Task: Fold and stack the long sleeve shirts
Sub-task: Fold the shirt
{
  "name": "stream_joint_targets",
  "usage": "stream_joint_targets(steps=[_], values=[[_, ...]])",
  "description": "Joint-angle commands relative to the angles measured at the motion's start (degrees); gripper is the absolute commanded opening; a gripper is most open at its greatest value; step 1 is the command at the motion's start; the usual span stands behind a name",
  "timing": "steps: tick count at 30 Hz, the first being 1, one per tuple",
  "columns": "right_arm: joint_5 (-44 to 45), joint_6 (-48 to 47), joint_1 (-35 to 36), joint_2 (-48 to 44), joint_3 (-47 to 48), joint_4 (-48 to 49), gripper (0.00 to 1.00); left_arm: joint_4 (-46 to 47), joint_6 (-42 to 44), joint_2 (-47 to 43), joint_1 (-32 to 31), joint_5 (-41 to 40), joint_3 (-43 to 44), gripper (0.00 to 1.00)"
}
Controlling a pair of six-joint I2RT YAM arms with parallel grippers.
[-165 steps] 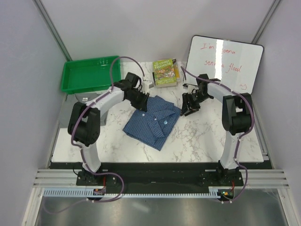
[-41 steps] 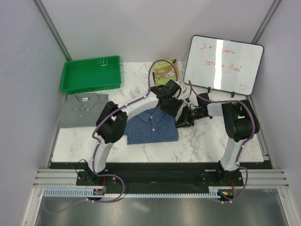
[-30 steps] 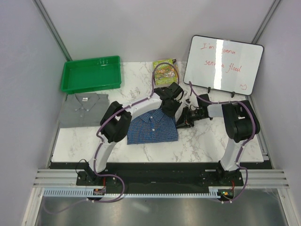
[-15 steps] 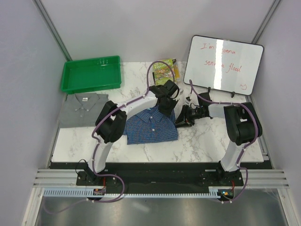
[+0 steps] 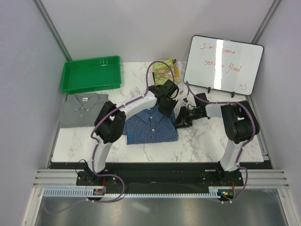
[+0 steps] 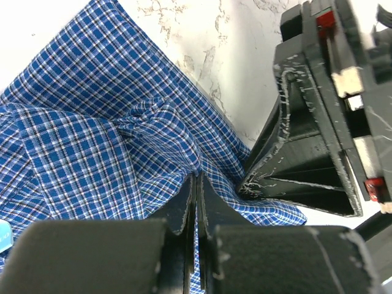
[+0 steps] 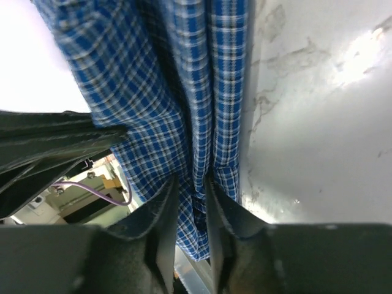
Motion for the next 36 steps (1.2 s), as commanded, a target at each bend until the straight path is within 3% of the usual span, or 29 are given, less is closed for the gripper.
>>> stream_joint_targets(steps=[1,4,12,14,15,17,18,19,23,27,34,36], values=[[-1.64,1.41,0.38,1.67,1.76,0.83,0.34,0.16,-1.83,-3.38,0.15,0.98,-0.22,0.02],[-0.77,0.71,0.30,1.85,1.85,-0.31,0.39,0.34,-2.09,-3.47,0.23,1.15,-0.13,0.02],[-0.50,-0.26,0.56,3.08,2.81,-2.67,0.40,0.51,-2.27,-4.43,0.41,0.80,-1.09,0.02],[-2.16,-1.31,0.47,2.91,2.99,-2.68,0.32,0.51,-2.18,-4.43,0.41,0.98,-1.53,0.02],[-2.52,-1.31,0.47,2.73,3.25,-2.60,0.23,0.60,-2.18,-4.43,0.41,0.72,-1.62,0.02],[-3.66,-1.40,0.56,1.60,4.04,-2.60,0.13,0.51,-2.18,-4.35,0.50,0.71,-1.97,0.02],[-3.58,-1.31,0.56,0.89,4.22,-2.42,0.02,0.60,-2.18,-4.43,0.58,0.63,-2.06,0.02],[-3.58,-1.23,0.56,-0.59,4.48,-2.59,0.00,0.78,-2.18,-4.43,0.58,0.54,-2.15,0.02],[-3.49,-2.71,0.04,-4.47,5.97,-4.78,0.00,0.86,-2.09,-4.61,0.85,0.10,-2.76,0.02],[-1.65,-10.44,-0.84,-4.74,8.17,-16.02,0.00,1.13,-2.09,-5.14,0.76,-0.87,-3.29,0.02],[5.73,-15.73,-1.64,3.87,8.26,-18.68,0.00,1.66,-2.62,-5.58,0.94,-1.31,-3.73,0.03],[6.00,-15.90,-1.64,6.41,9.84,-19.73,0.00,1.74,-2.45,-6.01,0.94,-0.35,-3.64,0.10]])
